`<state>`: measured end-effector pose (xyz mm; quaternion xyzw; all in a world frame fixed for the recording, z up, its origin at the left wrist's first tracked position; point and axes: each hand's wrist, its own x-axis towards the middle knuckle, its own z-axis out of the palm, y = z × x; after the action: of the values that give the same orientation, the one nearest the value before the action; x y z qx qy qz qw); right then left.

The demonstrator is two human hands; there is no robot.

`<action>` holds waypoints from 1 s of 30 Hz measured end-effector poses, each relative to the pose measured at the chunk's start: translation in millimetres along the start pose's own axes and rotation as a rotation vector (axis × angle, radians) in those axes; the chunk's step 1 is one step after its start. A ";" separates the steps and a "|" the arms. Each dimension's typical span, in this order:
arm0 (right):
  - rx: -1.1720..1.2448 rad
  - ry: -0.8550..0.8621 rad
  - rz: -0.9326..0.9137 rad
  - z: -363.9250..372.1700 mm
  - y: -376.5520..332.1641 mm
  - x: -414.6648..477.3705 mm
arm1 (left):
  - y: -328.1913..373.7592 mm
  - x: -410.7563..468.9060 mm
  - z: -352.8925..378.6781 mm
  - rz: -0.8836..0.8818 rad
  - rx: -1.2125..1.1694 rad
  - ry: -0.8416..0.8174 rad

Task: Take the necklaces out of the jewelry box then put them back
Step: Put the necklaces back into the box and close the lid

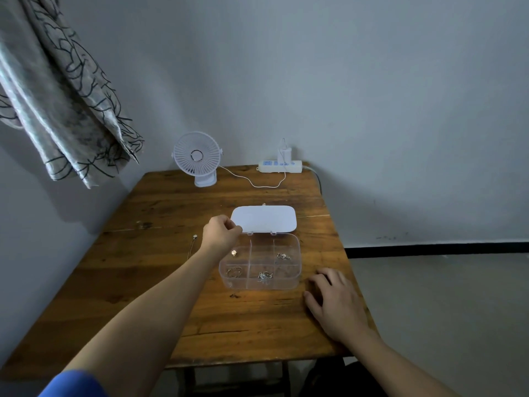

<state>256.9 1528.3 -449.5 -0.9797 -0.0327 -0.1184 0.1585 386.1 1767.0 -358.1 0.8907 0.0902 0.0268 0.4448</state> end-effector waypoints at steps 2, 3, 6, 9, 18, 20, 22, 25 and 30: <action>-0.007 -0.010 0.005 -0.9 -0.7 0.4 | -3.0 -6.7 -5.5 0.038 0.056 0.019; -0.012 -0.012 0.004 -1.6 -1.2 0.2 | -5.5 -9.9 -9.8 0.042 0.070 0.037; -0.014 -0.019 0.009 -4.5 -3.4 -1.2 | -18.3 -20.0 -27.6 0.032 0.098 0.085; -0.022 -0.013 0.002 -7.8 -6.6 -2.5 | -42.2 -34.1 -49.1 0.000 0.150 0.118; 0.020 0.028 -0.236 -24.0 -58.1 -8.4 | -139.1 -88.9 -104.7 -0.096 0.362 0.074; 0.097 -0.003 -0.333 -26.8 -90.6 -4.3 | -151.0 -100.5 -102.0 -0.049 0.385 0.073; 0.179 -0.057 -0.393 -25.0 -124.2 7.1 | -156.6 -110.0 -94.2 0.007 0.383 0.078; 0.290 -0.114 -0.373 -18.3 -172.3 38.2 | -161.2 -119.0 -84.7 0.052 0.369 0.082; 0.320 -0.199 -0.214 9.7 -225.0 120.5 | -181.1 -121.5 -77.1 0.093 0.281 0.203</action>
<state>353.0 1747.9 -361.1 -0.9398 -0.1705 -0.0306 0.2946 232.1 1911.9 -452.1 0.9400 0.0961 0.1244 0.3029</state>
